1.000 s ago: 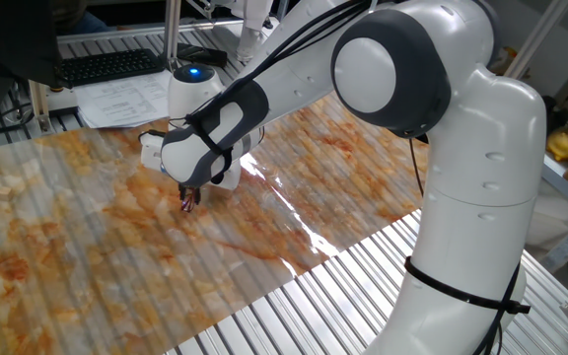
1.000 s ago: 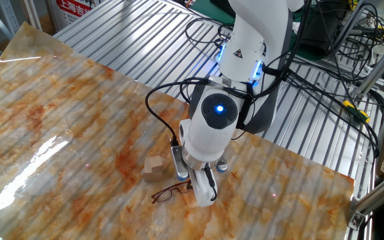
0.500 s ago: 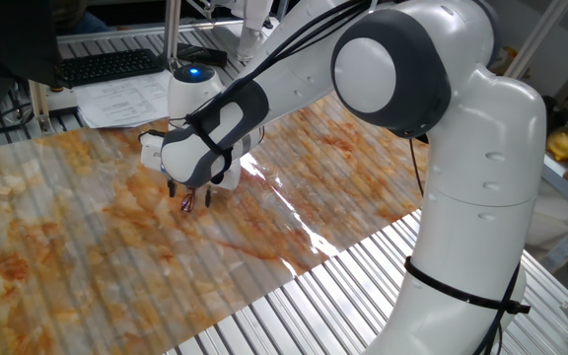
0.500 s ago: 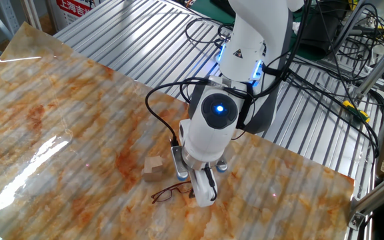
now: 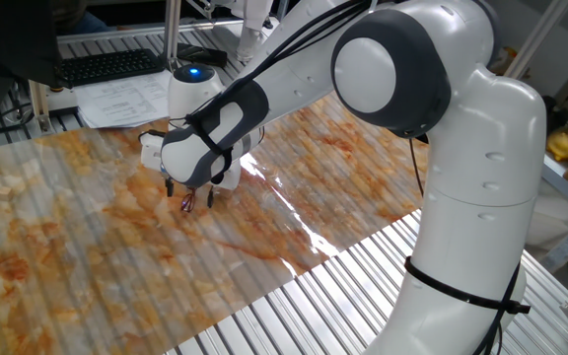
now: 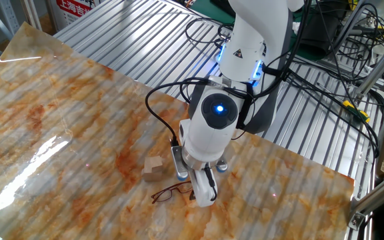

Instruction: Unfold the leg of the glasses (with one hand)

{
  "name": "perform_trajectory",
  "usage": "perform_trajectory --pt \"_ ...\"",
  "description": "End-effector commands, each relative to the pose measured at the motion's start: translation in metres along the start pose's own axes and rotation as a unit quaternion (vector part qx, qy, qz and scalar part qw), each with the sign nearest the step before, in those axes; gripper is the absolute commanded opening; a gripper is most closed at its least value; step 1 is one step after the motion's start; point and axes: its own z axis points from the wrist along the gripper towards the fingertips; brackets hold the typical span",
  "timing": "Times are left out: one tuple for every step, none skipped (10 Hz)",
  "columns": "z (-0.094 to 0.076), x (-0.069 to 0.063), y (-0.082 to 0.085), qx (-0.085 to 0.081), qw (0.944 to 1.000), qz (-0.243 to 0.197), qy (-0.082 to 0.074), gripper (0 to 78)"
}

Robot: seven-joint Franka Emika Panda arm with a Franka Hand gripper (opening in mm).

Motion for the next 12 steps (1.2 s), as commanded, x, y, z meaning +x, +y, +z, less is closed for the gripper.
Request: perform_trajectory --pt "-0.0046 0.0032 0.0013 0.0 1.0 -0.006 0.001 77.5" --pt "-0.0052 0.004 0.0014 0.0 1.0 -0.005 0.001 77.5" --pt "-0.0052 0.0041 0.0014 0.0 1.0 -0.004 0.001 77.5" --pt "-0.0051 0.0041 0.0015 0.0 1.0 -0.006 0.001 77.5" --pt "-0.0049 0.0041 0.0016 0.0 1.0 -0.007 0.0 77.5" --pt "-0.0045 0.0041 0.0017 -0.001 1.0 -0.009 -0.001 77.5" --pt "-0.0036 0.0041 0.002 0.001 1.0 -0.009 -0.004 77.5" --pt "-0.0024 0.0041 0.0024 0.005 0.9999 -0.009 -0.008 77.5" --pt "-0.0015 0.0041 0.0027 0.005 0.9999 -0.008 -0.008 77.5" --pt "-0.0014 0.0041 0.0027 0.006 0.9999 -0.008 -0.009 77.5" --pt "-0.0014 0.0041 0.0027 0.006 0.9999 -0.008 -0.009 1.2" --pt "-0.0014 0.0041 0.0027 0.006 0.9999 -0.008 -0.009 1.2"
